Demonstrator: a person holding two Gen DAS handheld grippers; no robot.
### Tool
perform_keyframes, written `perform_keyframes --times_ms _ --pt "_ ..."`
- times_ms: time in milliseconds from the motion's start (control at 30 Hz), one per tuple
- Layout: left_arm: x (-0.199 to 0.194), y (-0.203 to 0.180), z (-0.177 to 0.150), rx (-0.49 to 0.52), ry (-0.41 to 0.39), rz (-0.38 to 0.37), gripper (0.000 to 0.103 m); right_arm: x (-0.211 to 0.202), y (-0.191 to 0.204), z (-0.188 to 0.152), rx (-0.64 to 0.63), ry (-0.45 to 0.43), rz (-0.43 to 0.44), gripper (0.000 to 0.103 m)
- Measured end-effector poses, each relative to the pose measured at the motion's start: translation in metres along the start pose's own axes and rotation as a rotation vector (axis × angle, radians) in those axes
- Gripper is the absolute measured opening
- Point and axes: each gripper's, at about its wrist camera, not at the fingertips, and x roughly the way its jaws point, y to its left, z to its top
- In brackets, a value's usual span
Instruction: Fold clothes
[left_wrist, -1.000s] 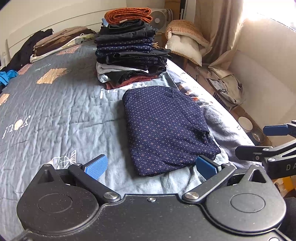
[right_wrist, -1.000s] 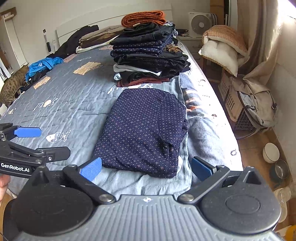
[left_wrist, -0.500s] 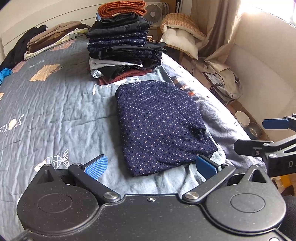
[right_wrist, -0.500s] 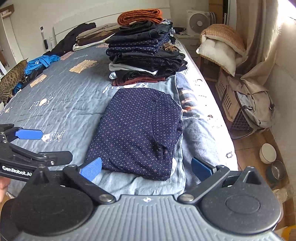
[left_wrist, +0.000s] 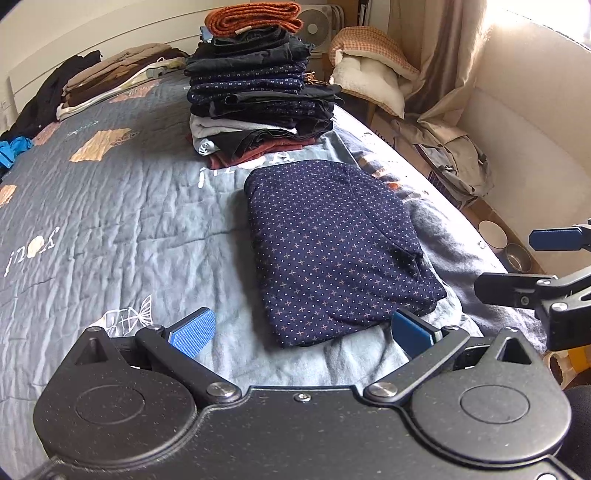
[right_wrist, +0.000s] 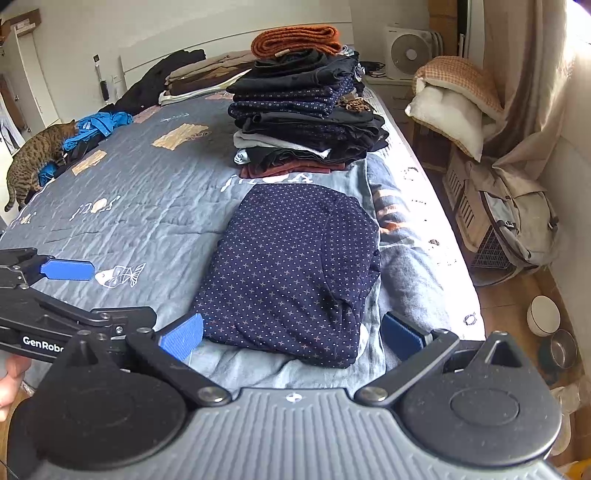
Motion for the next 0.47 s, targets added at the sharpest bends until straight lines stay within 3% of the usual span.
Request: perform_keyframes --times_ms 467 --pt "-0.0033 -0.0037 -0.0004 0.002 -0.020 -0.017 0.103 -0.0002 0.0049 -0.0046 -0.003 0.003 0.004 0.103"
